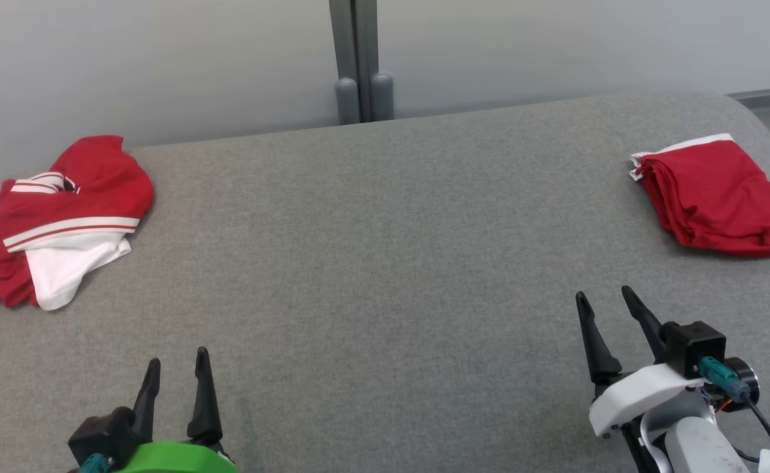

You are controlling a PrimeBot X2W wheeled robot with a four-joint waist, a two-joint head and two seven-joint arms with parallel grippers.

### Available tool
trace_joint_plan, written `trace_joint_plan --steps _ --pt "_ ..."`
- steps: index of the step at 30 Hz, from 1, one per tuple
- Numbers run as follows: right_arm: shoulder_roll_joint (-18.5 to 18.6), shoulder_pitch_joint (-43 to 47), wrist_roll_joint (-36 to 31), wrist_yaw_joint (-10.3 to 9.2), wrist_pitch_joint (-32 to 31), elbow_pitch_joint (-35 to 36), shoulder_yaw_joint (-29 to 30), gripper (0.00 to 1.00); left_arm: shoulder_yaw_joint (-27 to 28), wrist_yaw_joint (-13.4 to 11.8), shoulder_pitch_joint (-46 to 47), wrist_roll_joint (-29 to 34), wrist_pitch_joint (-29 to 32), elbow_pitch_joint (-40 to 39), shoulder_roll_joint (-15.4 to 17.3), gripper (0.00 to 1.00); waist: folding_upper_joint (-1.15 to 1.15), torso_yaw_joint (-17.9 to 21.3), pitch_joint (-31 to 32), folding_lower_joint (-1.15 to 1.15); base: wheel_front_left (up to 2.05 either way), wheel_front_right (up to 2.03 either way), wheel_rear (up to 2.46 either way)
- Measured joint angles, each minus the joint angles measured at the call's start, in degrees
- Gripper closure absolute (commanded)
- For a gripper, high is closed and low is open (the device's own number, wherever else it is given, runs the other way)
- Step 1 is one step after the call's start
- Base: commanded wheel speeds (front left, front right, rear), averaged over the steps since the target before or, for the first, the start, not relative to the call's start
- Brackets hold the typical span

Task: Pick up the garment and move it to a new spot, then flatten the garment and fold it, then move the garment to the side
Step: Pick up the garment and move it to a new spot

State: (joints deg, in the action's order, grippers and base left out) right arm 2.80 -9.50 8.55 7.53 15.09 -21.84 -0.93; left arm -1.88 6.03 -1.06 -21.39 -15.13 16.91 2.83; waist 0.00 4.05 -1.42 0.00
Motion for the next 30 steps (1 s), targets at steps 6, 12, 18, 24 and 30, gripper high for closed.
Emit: trace_joint_plan --steps 6,12,18,24,30 --pt "0.0 0.7 0.1 0.0 0.0 0.1 -0.5 0.0 -0.6 -0.2 -0.7 0.0 0.0 0.1 0.0 0.0 0.0 -0.2 0.8 0.0 0.0 0.0 0.0" --pt "0.0 1.3 0.5 0.0 0.0 0.1 -0.9 0.0 -0.9 -0.2 -0.7 0.0 0.0 0.2 0.0 0.0 0.0 -0.5 1.4 0.0 0.0 0.0 0.0" --pt "0.0 1.5 0.6 0.0 0.0 0.0 -1.3 0.0 -1.1 -0.2 -0.8 0.0 0.0 0.2 0.0 0.0 0.0 -1.0 1.7 0.0 0.0 0.0 0.0" --pt "0.0 1.8 0.8 0.0 0.0 -0.1 -0.9 0.0 -1.5 -0.2 -0.8 0.0 0.0 0.3 0.0 0.0 0.0 -2.1 1.7 0.0 0.0 0.0 0.0" --pt "0.0 1.9 0.4 0.0 0.0 0.3 0.1 0.0 -1.9 -0.2 -0.6 0.3 0.0 0.0 -0.1 0.0 0.0 -5.7 1.6 0.0 0.0 0.0 0.0"
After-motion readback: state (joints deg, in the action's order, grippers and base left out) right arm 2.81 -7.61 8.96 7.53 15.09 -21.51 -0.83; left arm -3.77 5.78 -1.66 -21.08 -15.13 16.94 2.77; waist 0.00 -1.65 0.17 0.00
